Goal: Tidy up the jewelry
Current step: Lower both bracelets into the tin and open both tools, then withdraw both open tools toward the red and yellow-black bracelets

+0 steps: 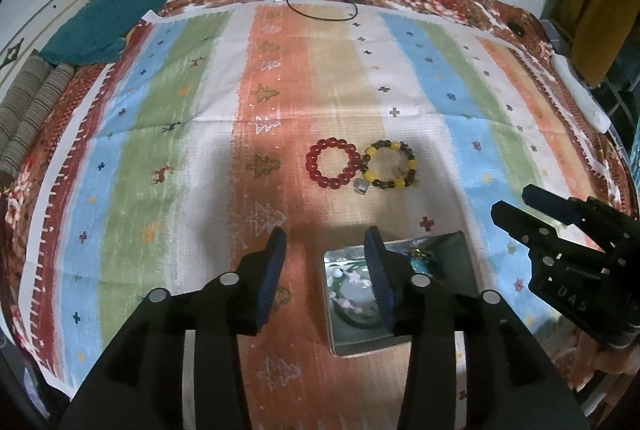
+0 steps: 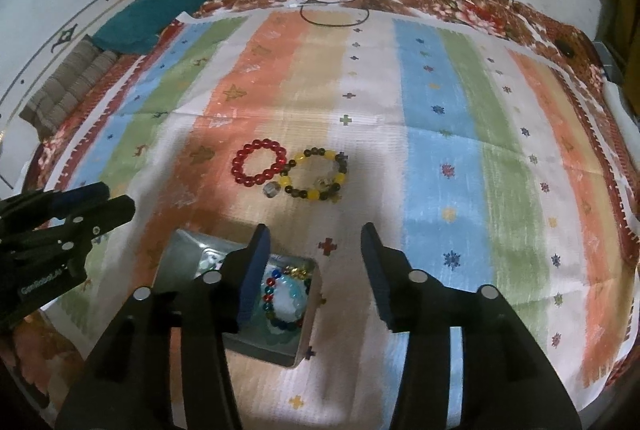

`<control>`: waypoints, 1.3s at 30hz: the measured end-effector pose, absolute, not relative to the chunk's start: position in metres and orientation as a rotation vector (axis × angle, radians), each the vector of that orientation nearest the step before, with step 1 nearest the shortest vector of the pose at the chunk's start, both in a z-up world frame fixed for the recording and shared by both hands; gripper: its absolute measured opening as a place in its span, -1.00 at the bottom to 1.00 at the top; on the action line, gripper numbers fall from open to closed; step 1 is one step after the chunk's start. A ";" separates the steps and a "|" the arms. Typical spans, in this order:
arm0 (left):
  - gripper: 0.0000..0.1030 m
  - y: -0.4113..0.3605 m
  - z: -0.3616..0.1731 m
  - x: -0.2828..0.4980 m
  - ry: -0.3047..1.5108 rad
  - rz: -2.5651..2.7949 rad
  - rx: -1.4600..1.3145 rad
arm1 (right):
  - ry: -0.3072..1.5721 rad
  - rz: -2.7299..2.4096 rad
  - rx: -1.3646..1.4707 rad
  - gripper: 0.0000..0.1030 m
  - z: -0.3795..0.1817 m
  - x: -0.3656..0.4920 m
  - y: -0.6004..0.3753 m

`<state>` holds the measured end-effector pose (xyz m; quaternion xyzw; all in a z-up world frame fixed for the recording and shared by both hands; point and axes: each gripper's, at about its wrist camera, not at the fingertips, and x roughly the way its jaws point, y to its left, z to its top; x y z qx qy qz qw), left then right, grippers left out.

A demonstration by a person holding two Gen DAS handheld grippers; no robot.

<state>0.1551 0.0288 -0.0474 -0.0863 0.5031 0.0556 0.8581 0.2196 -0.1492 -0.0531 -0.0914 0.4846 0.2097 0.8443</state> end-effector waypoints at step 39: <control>0.21 0.060 -0.121 0.269 1.253 0.189 -0.168 | 1.195 0.336 -0.276 0.42 -0.126 0.324 -0.122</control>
